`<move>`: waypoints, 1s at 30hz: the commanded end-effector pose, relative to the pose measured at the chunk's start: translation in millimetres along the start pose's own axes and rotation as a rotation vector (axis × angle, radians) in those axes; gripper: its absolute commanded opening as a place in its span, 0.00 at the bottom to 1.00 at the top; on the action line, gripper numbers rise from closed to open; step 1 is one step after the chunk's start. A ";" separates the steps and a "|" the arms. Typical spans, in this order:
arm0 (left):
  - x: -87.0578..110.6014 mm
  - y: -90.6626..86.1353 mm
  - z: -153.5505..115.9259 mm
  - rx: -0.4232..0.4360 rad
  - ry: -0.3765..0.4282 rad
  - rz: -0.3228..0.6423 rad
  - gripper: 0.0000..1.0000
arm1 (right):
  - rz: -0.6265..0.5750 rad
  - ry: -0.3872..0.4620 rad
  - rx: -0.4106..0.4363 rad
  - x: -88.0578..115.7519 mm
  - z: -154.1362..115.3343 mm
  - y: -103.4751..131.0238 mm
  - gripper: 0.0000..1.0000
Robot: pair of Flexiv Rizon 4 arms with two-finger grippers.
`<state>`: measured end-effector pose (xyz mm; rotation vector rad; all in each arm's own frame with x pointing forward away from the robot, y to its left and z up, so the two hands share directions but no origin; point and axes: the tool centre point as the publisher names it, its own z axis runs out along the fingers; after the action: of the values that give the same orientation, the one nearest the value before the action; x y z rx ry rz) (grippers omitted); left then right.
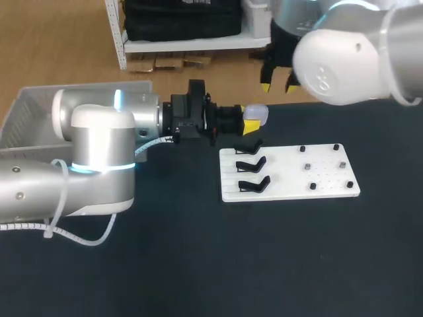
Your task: Pick up each earbud case from the left stands, insert the matching earbuds, close the lid, and place the case in the box.
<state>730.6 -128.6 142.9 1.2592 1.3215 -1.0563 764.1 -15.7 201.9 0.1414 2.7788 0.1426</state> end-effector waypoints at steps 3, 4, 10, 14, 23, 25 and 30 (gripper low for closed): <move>-11.9 1.7 -36.5 -0.029 -0.007 0.032 0.00 | 0.081 -0.126 -0.045 9.6 -10.9 -34.2 0.87; -13.8 3.0 -44.2 -0.029 -0.006 0.037 0.00 | 0.097 -0.133 -0.039 10.0 -11.5 -37.3 0.95; -22.9 17.2 -111.2 -0.082 0.006 0.101 0.00 | 0.097 -0.133 -0.039 10.0 -11.5 -37.3 1.00; -21.9 34.3 -169.2 -0.148 0.017 0.131 0.00 | 0.097 -0.133 -0.039 10.0 -11.5 -37.3 1.00; 10.5 75.6 -275.6 -0.335 0.055 0.101 0.00 | 0.097 -0.133 -0.039 10.0 -11.5 -37.3 1.00; 28.2 86.1 -290.6 -0.360 0.086 0.087 0.00 | 0.097 -0.133 -0.039 10.0 -11.5 -37.3 1.00; 64.4 100.9 -302.9 -0.432 0.127 0.044 0.00 | 0.097 -0.133 -0.039 10.0 -11.5 -37.3 1.00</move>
<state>812.2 181.4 130.7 1.0549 1.5233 -0.6346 750.8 -51.6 205.6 0.2634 2.6465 0.2044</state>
